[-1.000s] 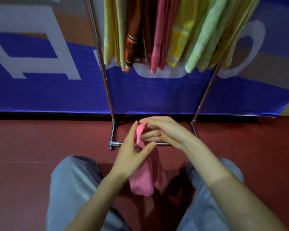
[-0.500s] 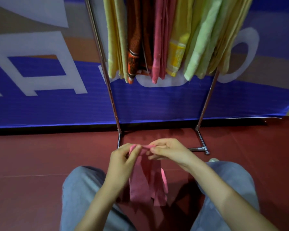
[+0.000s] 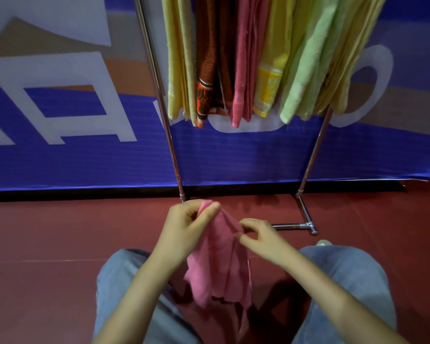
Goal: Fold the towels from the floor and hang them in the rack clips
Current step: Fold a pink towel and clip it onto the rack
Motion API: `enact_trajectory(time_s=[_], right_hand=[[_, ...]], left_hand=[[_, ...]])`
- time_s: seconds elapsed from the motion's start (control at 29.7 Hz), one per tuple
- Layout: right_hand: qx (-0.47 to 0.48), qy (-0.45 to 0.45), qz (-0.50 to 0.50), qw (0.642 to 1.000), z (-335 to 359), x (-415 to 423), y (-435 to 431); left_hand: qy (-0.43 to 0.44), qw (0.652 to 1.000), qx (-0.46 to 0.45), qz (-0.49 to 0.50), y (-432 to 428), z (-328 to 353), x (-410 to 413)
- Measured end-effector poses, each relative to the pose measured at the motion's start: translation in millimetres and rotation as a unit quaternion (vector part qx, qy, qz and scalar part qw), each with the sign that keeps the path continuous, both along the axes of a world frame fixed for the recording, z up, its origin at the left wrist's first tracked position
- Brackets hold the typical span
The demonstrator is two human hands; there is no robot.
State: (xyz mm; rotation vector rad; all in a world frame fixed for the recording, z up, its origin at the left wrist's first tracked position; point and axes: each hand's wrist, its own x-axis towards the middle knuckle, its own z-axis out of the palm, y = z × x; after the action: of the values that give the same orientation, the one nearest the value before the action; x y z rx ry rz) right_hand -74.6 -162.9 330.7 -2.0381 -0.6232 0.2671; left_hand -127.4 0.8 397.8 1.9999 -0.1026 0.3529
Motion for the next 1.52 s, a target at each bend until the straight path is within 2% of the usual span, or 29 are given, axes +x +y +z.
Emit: enact_trajectory(time_s=[0.13, 0.27, 0.34, 0.47, 0.74, 1.01, 1.15, 1.31, 1.41, 1.52], right_hand=[[0.054, 0.035, -0.024, 0.998, -0.2, -4.9, 2.0], [0.215, 0.064, -0.027, 0.974, 28.4, -4.1, 7.9], [0.26, 0.068, -0.023, 0.963, 46.8, -1.1, 11.2], [0.233, 0.045, 0.008, 0.971, 62.3, 3.0, 15.3], [0.173, 0.018, 0.048, 0.984, 77.0, 5.1, 24.3], [0.174, 0.032, -0.001, 0.984, 68.6, 11.3, 17.0], [0.185, 0.047, -0.035, 0.981, 60.2, 9.9, 7.6], [0.156, 0.06, -0.015, 0.986, 58.6, 10.5, 2.8], [0.202, 0.06, -0.041, 0.977, 61.4, 8.6, 0.2], [0.271, 0.079, -0.079, 0.956, 67.5, 9.1, -3.7]], left_hand=[[0.004, 1.0, 0.013, -0.007, 5.9, 6.3, 6.4], [0.033, 0.998, 0.032, -0.038, 11.8, 6.2, 10.2], [0.055, 0.996, 0.034, -0.056, 12.8, 6.6, 10.9], [0.086, 0.993, 0.035, -0.078, 12.0, 9.2, 12.0], [0.117, 0.985, 0.102, -0.081, 11.0, 7.2, 17.3], [0.151, 0.978, 0.043, -0.137, 15.5, 0.3, 20.5], [0.133, 0.979, 0.051, -0.147, 17.4, -1.4, 22.1], [0.102, 0.982, 0.049, -0.149, 10.8, 0.2, 27.7], [0.099, 0.98, 0.039, -0.167, 8.5, -6.0, 30.4], [0.133, 0.974, 0.062, -0.175, 12.8, -19.0, 31.7]])
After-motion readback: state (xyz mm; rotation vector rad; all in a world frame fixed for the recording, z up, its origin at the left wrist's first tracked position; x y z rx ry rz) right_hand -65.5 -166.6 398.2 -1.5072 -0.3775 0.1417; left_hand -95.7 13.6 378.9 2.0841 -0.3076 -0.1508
